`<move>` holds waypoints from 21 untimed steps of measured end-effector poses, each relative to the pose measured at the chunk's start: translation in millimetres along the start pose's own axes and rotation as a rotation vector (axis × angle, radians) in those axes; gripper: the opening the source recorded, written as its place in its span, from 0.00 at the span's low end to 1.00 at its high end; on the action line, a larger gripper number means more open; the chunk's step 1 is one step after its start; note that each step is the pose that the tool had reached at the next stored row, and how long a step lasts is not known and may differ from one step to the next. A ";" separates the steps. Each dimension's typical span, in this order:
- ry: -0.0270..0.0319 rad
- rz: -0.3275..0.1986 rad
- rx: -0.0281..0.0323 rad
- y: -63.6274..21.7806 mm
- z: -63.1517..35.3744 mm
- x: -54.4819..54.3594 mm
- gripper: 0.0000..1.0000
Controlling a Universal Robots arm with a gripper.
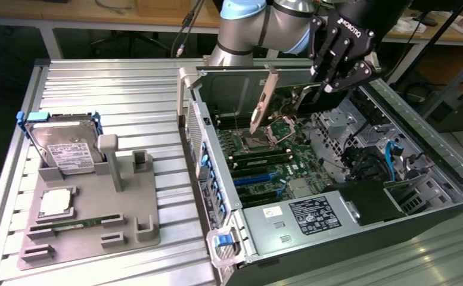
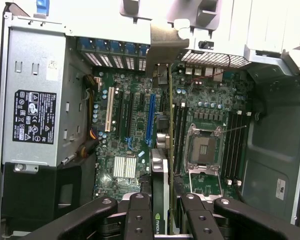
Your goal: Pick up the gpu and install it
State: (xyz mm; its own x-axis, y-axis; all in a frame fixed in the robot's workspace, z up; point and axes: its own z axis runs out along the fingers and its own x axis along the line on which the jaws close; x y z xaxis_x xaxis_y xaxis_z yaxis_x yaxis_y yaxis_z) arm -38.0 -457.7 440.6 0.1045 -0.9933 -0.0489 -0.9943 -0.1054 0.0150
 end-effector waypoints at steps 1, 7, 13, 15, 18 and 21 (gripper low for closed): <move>0.0000 0.000 0.0002 0.0 0.6 0.0 0.27; 0.0000 0.000 0.0003 0.0 1.9 0.1 0.27; 0.0001 0.000 0.0003 0.3 3.1 0.1 0.27; 0.0001 0.000 0.0004 0.6 3.4 0.1 0.27; 0.0001 0.000 0.0004 1.1 4.0 0.1 0.27; 0.0001 0.000 0.0005 1.5 4.5 0.1 0.27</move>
State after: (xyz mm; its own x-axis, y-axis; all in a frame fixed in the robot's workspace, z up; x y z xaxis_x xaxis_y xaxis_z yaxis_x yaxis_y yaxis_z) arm -39.6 -457.7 436.1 0.1046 -0.9933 -0.0488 -0.9943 -0.1054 0.0145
